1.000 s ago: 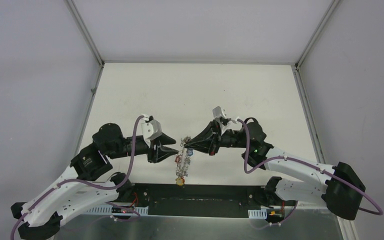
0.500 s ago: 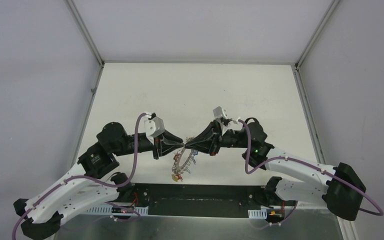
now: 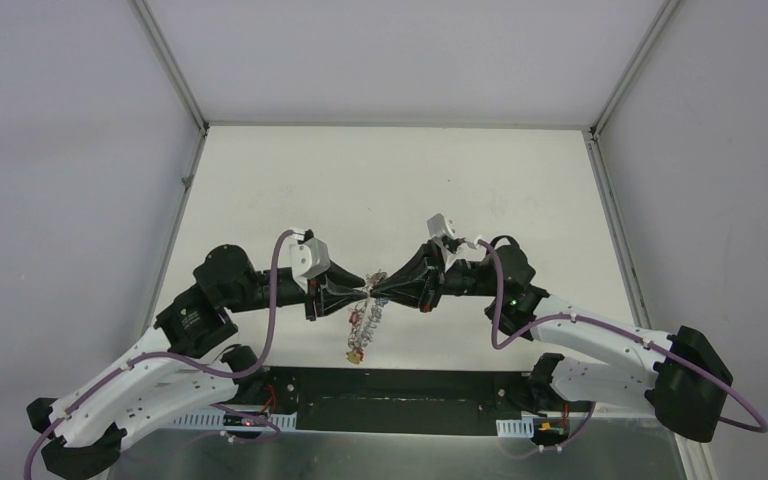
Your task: Put the keys on the keyring
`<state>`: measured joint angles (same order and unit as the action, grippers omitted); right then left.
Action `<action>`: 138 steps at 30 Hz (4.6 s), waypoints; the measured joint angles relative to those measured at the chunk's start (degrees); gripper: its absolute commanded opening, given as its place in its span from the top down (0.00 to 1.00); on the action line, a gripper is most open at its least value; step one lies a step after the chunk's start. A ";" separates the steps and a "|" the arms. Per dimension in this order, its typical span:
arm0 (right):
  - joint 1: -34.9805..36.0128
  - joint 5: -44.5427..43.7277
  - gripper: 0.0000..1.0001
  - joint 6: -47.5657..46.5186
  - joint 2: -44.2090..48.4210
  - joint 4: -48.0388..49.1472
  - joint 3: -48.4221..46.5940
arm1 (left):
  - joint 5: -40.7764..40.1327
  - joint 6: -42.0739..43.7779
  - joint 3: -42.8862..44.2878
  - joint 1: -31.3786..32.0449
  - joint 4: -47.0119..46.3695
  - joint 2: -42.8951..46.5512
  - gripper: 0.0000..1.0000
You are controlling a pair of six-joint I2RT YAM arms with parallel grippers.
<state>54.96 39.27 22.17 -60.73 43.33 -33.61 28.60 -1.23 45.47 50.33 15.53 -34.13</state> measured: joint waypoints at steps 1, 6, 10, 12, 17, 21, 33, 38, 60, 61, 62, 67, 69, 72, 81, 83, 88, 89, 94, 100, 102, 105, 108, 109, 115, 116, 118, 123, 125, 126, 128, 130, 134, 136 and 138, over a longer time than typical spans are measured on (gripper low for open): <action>0.00 -0.04 1.00 -0.04 0.00 0.02 0.00 | -0.02 0.35 0.00 0.00 0.17 0.33 0.74; 0.00 -0.02 1.00 -0.07 0.04 0.02 0.00 | -0.22 1.22 0.00 0.00 1.44 2.49 0.75; 0.00 -0.02 1.00 -0.07 0.04 0.02 0.02 | -0.22 1.75 0.00 0.00 1.70 3.17 0.76; 0.00 -0.02 1.00 -0.07 0.04 0.02 0.02 | -0.22 1.86 0.00 0.00 2.03 3.04 0.75; 0.00 -0.02 1.00 -0.07 0.04 0.02 0.02 | 0.00 1.92 0.00 0.00 2.49 1.95 0.76; 0.00 -0.02 1.00 -0.07 0.04 0.02 0.02 | 0.09 2.01 0.02 0.00 2.49 0.37 0.80; 0.00 -0.02 1.00 -0.04 0.04 -0.02 0.02 | 1.84 2.08 0.02 0.00 2.45 -0.74 0.88; 0.00 -0.02 1.00 -0.04 0.04 0.00 0.02 | 1.99 1.99 0.02 0.00 2.29 -0.74 0.78; -0.17 -0.07 1.00 -0.11 0.04 0.17 0.11 | 3.30 1.53 0.00 0.00 1.55 -0.28 1.00; -0.17 -0.13 1.00 -0.11 0.04 0.17 0.11 | 3.26 1.53 0.00 0.00 1.55 -0.20 1.00; -0.17 -0.26 1.00 -0.17 0.04 0.17 0.11 | 3.13 1.53 0.00 0.00 1.55 -0.09 1.00; -0.17 -0.46 1.00 -0.24 0.04 0.26 0.11 | 2.80 1.60 0.00 0.00 1.53 0.00 0.75; -0.17 -0.39 1.00 -0.22 0.04 0.11 0.11 | 2.51 1.73 0.00 0.00 1.20 -0.26 0.72; -0.17 -0.44 1.00 -0.24 0.04 -0.57 0.13 | 2.36 1.62 0.02 0.00 0.33 -0.61 0.77; -0.28 -0.48 1.00 -0.31 0.09 -1.14 0.33 | 2.58 1.64 0.02 0.00 -0.20 -1.81 0.68; -0.26 -0.46 1.00 -0.35 0.13 -1.14 0.44 | 2.56 1.75 0.02 0.00 -0.11 -1.86 0.65; -0.26 -0.46 1.00 -0.52 0.17 -1.25 0.50 | 1.79 2.10 0.04 0.00 1.20 -1.33 0.70; -0.28 -0.46 1.00 -0.55 0.17 -1.27 0.52 | 1.46 2.21 0.07 0.00 1.79 -0.94 0.71; -0.28 -0.46 1.00 -0.68 0.20 -1.25 0.52 | 0.70 2.60 0.07 0.00 3.45 0.87 0.73; -0.28 -0.46 1.00 -0.68 0.20 -1.25 0.52 | 0.50 2.73 0.13 0.00 3.74 0.44 0.69; -0.28 -0.46 1.00 -0.68 0.20 -1.25 0.50 | 0.55 2.73 0.31 0.00 3.82 -0.39 0.70; -0.28 -0.46 1.00 -0.68 0.20 -1.25 0.52 | 0.70 2.71 0.61 0.00 3.80 -1.75 0.74; -0.28 -0.46 1.00 -0.68 0.20 -1.40 0.52 | 1.33 2.69 0.68 0.00 3.69 -2.58 0.76; -0.28 -0.46 1.00 -0.70 0.20 -1.42 0.52 | 1.55 2.69 0.70 0.00 3.69 -2.64 0.77; -0.28 -0.44 1.00 -0.68 0.20 -1.49 0.52 | 1.81 2.47 0.68 0.00 3.23 -2.67 0.90; -0.28 -0.44 1.00 -0.68 0.20 -1.49 0.52 | 1.81 2.32 0.70 0.00 3.10 -2.64 0.93; -0.28 -0.44 1.00 -0.70 0.20 -1.49 0.52 | 1.81 2.14 0.68 0.00 2.91 -2.58 1.00; -0.28 -0.57 1.00 -1.11 0.35 -1.42 0.52 | 1.92 1.81 0.66 0.00 2.91 -2.10 1.00; -0.28 -0.92 1.00 -1.16 0.59 -1.42 0.55 | 1.92 1.79 0.63 0.00 2.78 -1.86 1.00; -0.26 -1.03 1.00 -1.18 0.74 -1.44 0.55 | 1.90 1.79 0.63 0.02 2.62 -1.75 1.00; -0.26 -1.27 1.00 -1.27 1.14 -1.42 0.63 | 1.90 1.81 0.59 0.02 2.40 -1.44 1.00; -0.04 -1.46 1.00 -1.31 1.77 -1.51 0.96 | 1.81 1.95 0.59 0.37 2.38 -1.14 1.00; 0.13 -1.81 1.00 -1.33 3.69 -2.36 1.95 | 1.77 3.06 0.63 0.76 2.51 -1.01 1.00; -0.39 -1.95 1.00 -1.33 4.66 -2.80 2.60 | 1.53 4.07 0.79 0.76 3.08 -0.98 1.00; -1.86 -1.99 1.00 -1.29 6.01 -2.86 3.10 | 0.55 5.35 0.94 0.70 5.99 -0.50 1.00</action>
<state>53.10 37.28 20.88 -54.72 40.47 -30.50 29.15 4.12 46.41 51.03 21.52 -34.63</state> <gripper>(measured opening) 0.006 0.008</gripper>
